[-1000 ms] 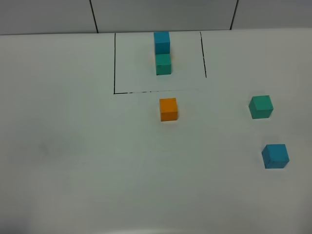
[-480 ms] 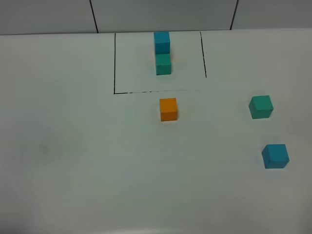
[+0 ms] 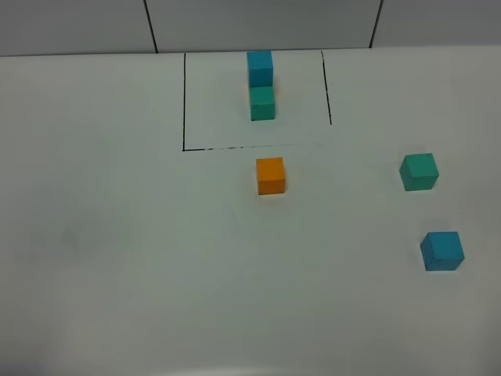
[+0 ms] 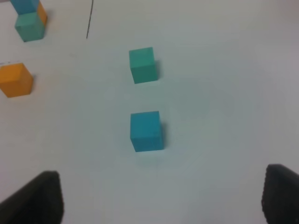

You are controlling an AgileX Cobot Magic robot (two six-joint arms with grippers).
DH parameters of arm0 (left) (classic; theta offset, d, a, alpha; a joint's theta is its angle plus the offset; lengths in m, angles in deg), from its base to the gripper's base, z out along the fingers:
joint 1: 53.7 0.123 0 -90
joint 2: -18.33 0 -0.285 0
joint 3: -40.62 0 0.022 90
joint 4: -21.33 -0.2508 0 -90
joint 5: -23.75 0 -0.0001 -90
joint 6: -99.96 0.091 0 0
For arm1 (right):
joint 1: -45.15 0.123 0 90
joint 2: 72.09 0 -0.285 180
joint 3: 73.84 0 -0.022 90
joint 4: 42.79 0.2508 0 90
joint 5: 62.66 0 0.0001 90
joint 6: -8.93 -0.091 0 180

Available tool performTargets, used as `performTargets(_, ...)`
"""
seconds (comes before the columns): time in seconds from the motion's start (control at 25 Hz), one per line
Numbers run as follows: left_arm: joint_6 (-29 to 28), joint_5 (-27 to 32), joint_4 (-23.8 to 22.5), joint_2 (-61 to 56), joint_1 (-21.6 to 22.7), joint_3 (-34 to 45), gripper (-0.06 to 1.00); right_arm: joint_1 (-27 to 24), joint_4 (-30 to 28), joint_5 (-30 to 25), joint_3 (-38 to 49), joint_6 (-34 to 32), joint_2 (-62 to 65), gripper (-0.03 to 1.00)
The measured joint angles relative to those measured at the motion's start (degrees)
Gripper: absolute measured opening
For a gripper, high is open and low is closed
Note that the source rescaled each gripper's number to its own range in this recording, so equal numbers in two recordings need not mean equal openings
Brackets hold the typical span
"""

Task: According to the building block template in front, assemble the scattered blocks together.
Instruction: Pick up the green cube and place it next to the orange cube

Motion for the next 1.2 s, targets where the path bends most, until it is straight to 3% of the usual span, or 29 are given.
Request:
performTargets(0.48, 0.0, 0.0, 0.0, 0.0, 0.0, 0.0, 0.78, 0.0, 0.11, 0.07, 0.0, -0.18, 0.0, 0.74)
performTargets(0.6, 0.0, 0.0, 0.0, 0.0, 0.0, 0.0, 0.78, 0.0, 0.11, 0.15, 0.0, -1.33, -1.25, 0.8)
performTargets(0.84, 0.0, 0.0, 0.0, 0.0, 0.0, 0.0, 0.78, 0.0, -0.25, 3.14, -1.93, -1.81, -15.37, 0.96)
performTargets(1.2, 0.0, 0.0, 0.0, 0.0, 0.04, 0.0, 0.78, 0.0, -0.48, 5.81, -9.35, 1.03, -42.94, 0.98)
